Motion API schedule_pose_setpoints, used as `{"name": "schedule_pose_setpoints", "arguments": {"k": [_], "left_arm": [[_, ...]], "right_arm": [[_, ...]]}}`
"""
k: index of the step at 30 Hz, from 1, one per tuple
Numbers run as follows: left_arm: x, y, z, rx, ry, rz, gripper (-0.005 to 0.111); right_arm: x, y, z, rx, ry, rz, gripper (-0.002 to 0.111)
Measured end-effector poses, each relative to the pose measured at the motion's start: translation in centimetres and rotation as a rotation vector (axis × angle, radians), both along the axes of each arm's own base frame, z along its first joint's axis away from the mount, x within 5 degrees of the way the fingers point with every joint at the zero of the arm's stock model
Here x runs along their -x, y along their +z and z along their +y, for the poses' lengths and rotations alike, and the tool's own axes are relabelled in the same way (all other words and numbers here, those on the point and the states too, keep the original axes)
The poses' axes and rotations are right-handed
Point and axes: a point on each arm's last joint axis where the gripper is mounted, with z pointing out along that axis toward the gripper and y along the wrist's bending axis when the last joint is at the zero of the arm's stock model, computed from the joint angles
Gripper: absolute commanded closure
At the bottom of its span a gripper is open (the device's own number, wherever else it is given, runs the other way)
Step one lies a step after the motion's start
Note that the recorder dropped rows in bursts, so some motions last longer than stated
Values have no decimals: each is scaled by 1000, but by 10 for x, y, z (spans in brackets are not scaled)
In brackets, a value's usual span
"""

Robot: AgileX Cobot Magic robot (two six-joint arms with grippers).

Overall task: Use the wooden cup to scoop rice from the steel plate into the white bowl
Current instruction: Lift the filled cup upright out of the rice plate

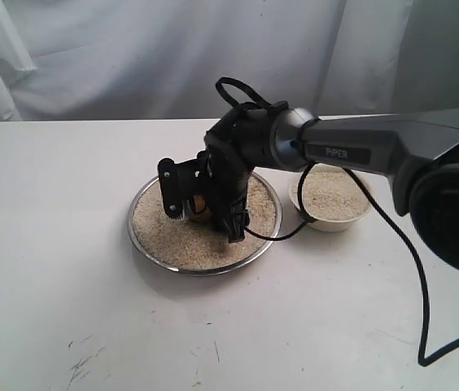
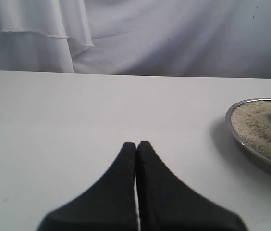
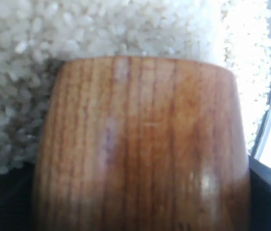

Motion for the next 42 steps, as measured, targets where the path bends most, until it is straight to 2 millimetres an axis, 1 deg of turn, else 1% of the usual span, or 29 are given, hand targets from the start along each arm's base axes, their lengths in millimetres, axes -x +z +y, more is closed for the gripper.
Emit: {"name": "schedule_pose_setpoints", "arguments": {"k": [12, 19, 27, 31, 35, 36, 40, 42], "left_arm": [[0, 0, 0, 0, 0, 0, 107], [0, 0, 0, 0, 0, 0, 107], [0, 0, 0, 0, 0, 0, 107], [0, 0, 0, 0, 0, 0, 107], [0, 0, 0, 0, 0, 0, 107], [0, 0, 0, 0, 0, 0, 107], [0, 0, 0, 0, 0, 0, 107], [0, 0, 0, 0, 0, 0, 107]], "right_arm": [[-18, 0, -16, -206, -73, 139, 108], [-27, 1, -27, -286, -98, 197, 108], [-31, 6, -28, -480, -111, 314, 108], [-32, 1, -33, -479, -93, 358, 108], [-33, 2, -41, -533, -71, 447, 108], [-34, 3, -46, -539, -63, 473, 108], [-37, 4, -57, -554, -37, 515, 108], [-39, 8, -62, -586, -15, 536, 108]]}}
